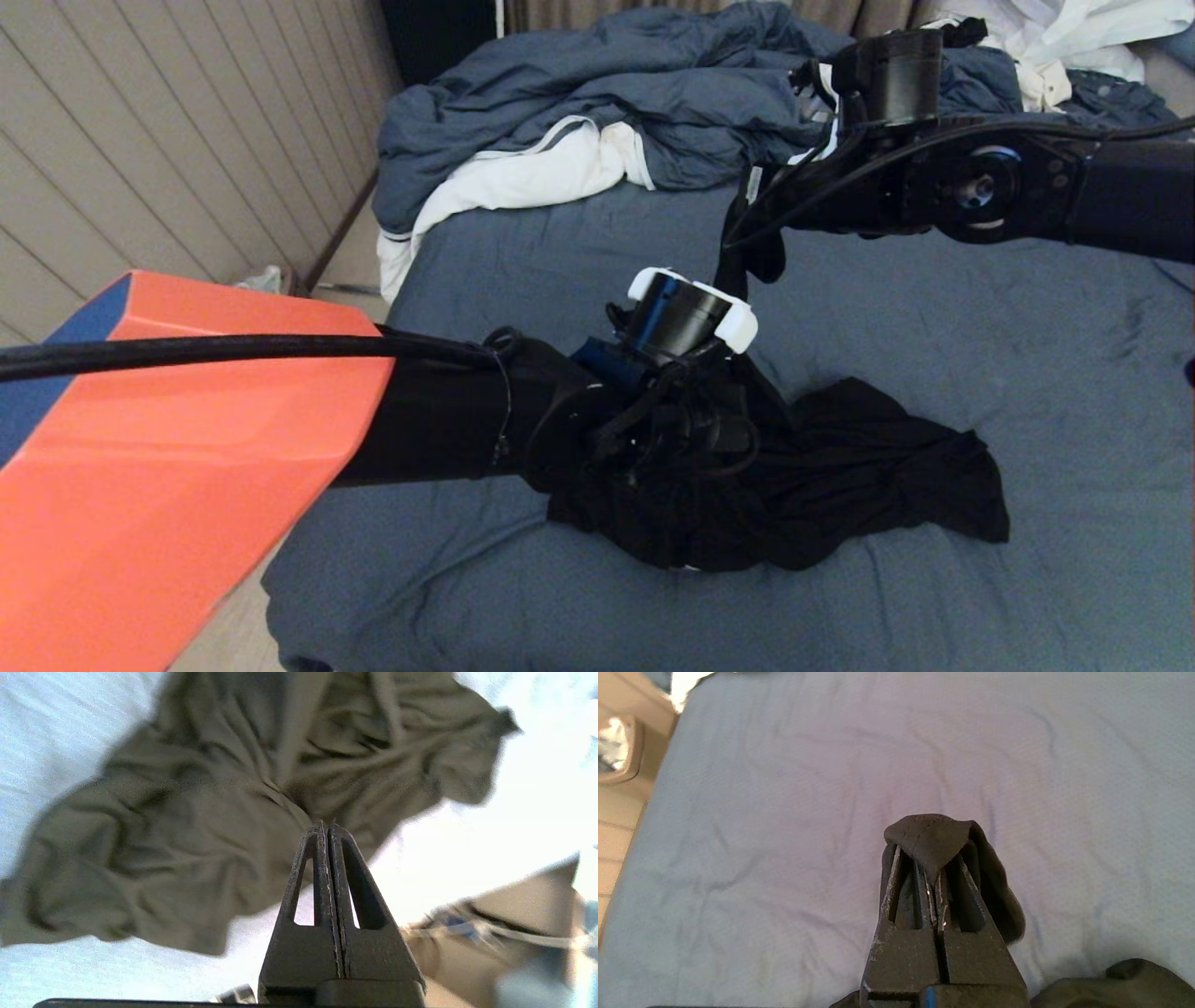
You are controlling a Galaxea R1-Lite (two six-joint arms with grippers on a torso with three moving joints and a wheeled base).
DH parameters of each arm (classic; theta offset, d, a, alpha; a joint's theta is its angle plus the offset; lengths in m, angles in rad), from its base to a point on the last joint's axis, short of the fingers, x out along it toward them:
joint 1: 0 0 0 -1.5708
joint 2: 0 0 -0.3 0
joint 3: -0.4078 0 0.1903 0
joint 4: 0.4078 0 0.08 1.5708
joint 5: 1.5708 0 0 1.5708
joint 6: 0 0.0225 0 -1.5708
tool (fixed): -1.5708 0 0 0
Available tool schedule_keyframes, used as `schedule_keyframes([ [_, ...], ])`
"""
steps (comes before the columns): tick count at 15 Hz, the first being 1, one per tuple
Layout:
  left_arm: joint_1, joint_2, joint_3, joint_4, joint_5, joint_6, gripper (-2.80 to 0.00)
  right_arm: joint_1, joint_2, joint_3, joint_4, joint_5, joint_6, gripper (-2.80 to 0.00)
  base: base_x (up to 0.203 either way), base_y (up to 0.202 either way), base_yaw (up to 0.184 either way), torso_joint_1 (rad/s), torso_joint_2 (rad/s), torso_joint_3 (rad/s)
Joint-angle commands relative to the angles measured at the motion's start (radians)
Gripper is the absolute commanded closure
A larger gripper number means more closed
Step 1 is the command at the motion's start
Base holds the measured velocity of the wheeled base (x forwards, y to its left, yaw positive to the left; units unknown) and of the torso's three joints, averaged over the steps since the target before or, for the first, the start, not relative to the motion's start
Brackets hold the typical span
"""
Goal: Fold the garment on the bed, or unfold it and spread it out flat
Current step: Unford the black T-shirt
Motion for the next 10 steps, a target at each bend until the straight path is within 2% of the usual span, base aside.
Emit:
schedule_keyframes([
  [1, -0.011, 0.011, 0.003, -0.006, 0.027, -0.001, 0.00, 0.005, 0.007, 0.006, 0.024, -0.002, 0.000, 0.00, 0.000, 0.000, 0.000, 0.000, 0.00, 0.000],
  [4, -0.022, 0.005, 0.012, -0.007, 0.027, -0.004, 0.00, 0.000, 0.029, 0.006, 0.042, -0.003, 0.002, 0.00, 0.000, 0.000, 0.000, 0.000, 0.00, 0.000],
  [8, -0.121, 0.032, 0.080, -0.045, 0.033, -0.007, 0.00, 0.008, 0.007, 0.005, 0.064, -0.027, -0.009, 0.00, 0.000, 0.000, 0.000, 0.000, 0.00, 0.000],
  [10, -0.129, 0.030, 0.095, -0.074, 0.033, -0.004, 0.00, 0.004, 0.002, 0.005, 0.101, -0.051, -0.015, 0.00, 0.000, 0.000, 0.000, 0.000, 0.00, 0.000],
])
